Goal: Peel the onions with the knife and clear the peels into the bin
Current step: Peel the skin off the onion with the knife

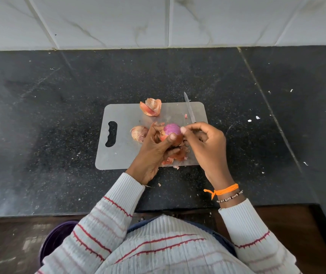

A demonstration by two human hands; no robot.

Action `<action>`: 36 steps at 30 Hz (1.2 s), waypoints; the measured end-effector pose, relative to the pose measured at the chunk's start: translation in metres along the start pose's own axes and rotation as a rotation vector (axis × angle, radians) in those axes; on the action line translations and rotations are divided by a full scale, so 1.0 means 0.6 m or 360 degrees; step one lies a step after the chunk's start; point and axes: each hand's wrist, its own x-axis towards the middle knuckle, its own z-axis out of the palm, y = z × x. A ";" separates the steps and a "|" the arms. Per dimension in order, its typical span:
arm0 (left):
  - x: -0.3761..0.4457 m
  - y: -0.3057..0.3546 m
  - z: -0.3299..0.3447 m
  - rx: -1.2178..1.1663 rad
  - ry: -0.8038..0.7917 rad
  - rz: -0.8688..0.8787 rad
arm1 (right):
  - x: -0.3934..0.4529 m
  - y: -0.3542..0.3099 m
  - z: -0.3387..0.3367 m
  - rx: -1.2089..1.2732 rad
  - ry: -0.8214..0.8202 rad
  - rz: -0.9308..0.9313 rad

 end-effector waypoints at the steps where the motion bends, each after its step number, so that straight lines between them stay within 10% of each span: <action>1: 0.000 0.000 0.000 0.0017 0.0000 0.0007 | -0.001 -0.002 0.002 -0.0051 0.0004 -0.0036; 36: 0.007 -0.005 -0.008 0.0074 -0.0019 -0.0019 | 0.013 0.018 -0.002 -0.0321 0.0030 -0.0119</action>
